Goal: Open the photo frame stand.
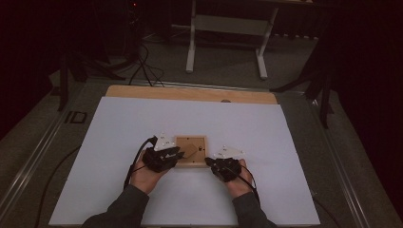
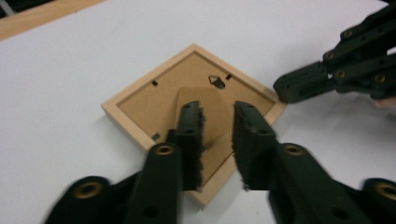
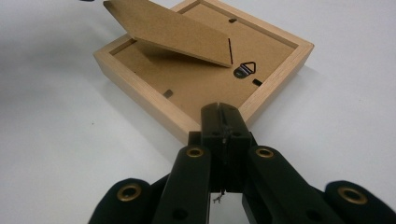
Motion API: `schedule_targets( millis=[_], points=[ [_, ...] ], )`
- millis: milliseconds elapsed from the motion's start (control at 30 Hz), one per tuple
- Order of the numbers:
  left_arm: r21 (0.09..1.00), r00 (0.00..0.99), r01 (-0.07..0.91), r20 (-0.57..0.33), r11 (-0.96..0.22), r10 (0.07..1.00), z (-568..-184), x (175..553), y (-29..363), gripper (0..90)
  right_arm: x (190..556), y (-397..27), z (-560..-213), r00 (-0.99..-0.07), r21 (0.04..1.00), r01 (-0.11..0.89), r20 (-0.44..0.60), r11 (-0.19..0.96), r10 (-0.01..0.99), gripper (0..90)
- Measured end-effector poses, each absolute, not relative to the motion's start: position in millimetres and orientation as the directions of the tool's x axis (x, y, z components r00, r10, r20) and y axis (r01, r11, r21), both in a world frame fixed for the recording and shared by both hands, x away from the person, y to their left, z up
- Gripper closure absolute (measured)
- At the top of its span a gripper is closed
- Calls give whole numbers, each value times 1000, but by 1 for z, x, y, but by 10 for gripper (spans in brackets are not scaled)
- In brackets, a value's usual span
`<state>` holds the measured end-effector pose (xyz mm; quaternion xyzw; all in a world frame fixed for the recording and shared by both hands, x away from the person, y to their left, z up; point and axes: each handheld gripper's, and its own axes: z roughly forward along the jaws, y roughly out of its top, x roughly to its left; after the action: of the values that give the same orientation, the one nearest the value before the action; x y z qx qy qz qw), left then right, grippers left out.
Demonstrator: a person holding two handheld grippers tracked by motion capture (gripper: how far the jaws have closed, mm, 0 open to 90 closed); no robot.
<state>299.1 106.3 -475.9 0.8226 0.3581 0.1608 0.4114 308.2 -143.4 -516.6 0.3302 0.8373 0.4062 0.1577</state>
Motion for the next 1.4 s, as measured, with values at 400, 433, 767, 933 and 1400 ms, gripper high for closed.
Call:
schedule_targets(
  millis=[400,433,767,933,1400],
  points=[
    [759,693,494,-50,-424,719,-489,293,114,894,308,-143,-517,-732,785,424,3,452,681,900],
    [759,693,494,-50,-424,719,-489,293,114,894,308,-143,-517,-732,785,424,3,452,681,900],
    [724,693,514,-34,-460,721,-501,291,108,895,308,-144,-517,-732,786,423,4,451,681,900],
    [719,681,530,-45,-449,731,-502,296,104,894,308,-144,-517,-732,786,424,4,450,681,900],
    [742,684,512,-48,-433,728,-488,305,91,876,308,-144,-517,-732,787,423,5,449,681,900]
  ],
)
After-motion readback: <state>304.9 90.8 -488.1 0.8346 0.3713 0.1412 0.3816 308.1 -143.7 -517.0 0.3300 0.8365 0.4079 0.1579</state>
